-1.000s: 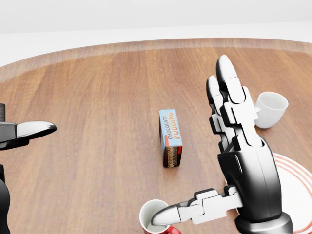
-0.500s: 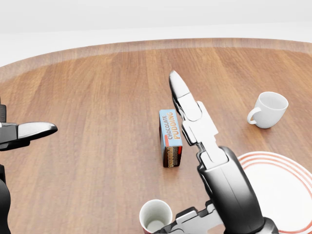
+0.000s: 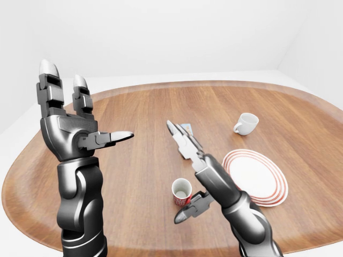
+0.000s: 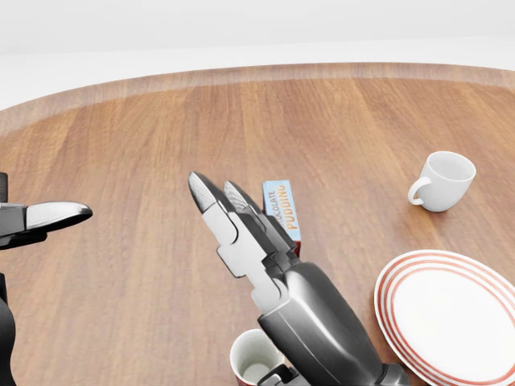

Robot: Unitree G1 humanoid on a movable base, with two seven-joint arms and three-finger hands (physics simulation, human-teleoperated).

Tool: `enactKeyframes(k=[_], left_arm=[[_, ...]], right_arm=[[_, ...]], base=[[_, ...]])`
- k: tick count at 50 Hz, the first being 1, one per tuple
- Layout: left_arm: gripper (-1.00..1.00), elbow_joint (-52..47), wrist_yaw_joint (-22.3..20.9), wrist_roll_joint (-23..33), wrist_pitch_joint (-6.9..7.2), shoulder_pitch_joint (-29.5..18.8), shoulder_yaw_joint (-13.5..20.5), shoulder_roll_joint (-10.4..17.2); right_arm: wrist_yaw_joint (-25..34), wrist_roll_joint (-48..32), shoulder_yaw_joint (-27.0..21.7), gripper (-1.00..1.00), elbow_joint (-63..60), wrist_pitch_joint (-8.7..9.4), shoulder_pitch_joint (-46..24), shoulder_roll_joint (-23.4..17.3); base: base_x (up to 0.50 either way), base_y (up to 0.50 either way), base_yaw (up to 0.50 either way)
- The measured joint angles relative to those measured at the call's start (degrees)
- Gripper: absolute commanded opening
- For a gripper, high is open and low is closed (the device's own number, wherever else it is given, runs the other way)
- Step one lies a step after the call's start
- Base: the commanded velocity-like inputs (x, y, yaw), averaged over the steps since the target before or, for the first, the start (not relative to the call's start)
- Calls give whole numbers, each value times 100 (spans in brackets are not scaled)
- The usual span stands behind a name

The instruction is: Pick up the red mug and put it on the plate

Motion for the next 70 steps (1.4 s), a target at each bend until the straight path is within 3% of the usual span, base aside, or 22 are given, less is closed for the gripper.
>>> enactKeyframes(k=[25,70], left_arm=[[100,-51,30,-52,0,-28,7,14],[100,-85,4,-44,0,64,7,-14]], right_arm=[[834,-1664,153,100,332,0,95,161],[848,-2411,65,100,1378,0,192,267]], base=[[0,0,0],[0,0,0]])
